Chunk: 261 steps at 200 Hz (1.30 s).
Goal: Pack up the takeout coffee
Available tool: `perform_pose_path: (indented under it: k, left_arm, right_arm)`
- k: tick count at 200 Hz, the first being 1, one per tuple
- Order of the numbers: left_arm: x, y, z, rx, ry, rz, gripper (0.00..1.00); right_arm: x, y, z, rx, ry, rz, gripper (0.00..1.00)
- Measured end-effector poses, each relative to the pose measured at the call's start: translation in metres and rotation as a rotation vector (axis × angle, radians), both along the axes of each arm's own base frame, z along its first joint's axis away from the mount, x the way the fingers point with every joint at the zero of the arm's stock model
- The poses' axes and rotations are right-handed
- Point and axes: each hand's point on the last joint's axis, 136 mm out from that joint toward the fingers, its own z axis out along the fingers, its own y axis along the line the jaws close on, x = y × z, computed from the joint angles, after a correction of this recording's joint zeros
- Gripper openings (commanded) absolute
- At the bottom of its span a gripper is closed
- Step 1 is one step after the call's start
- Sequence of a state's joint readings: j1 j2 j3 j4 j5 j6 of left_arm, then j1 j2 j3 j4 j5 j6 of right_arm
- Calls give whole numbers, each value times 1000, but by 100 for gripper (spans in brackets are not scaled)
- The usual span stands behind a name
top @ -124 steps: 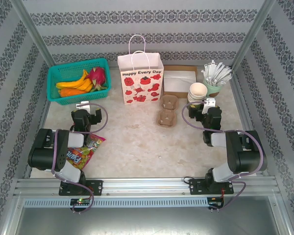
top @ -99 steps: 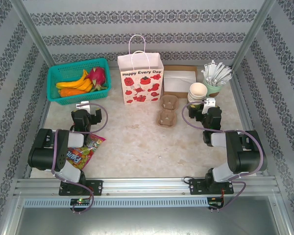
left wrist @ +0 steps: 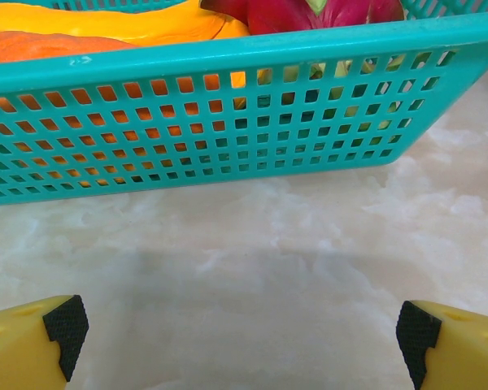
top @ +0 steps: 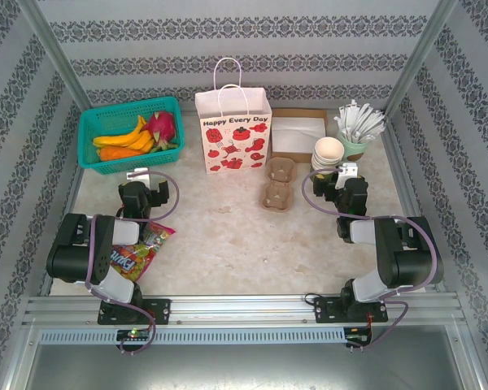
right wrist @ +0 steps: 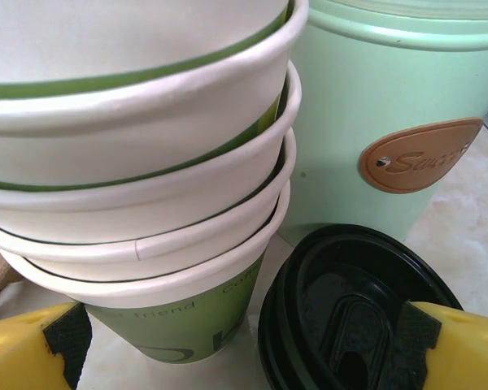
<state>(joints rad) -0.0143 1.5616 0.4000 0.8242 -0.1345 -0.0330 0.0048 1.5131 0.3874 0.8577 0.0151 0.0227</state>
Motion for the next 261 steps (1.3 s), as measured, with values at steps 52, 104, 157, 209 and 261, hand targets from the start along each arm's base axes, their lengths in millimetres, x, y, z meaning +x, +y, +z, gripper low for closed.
perform_pose_path:
  k: [52,104,157,209,261]
  left_arm:
    - [0,0,0,-1,0,-2,100]
    - [-1,-1,0,-2,27,-8,100]
    - [8,-5,93,-34,-113,6,100]
    - [-7,-19,162,-249,-145,85,100]
    - [-41,-54,138,-539,34,104,100]
  right_arm:
    - [0,0,0,0,0,0,98]
    - [-2,-1,11,-2,-21,-7,98]
    - [-18,0,71,34,-120,-28,98]
    - [-31,29,132,246,-69,-4,98]
    - [-70,76,91,463,300,-14,98]
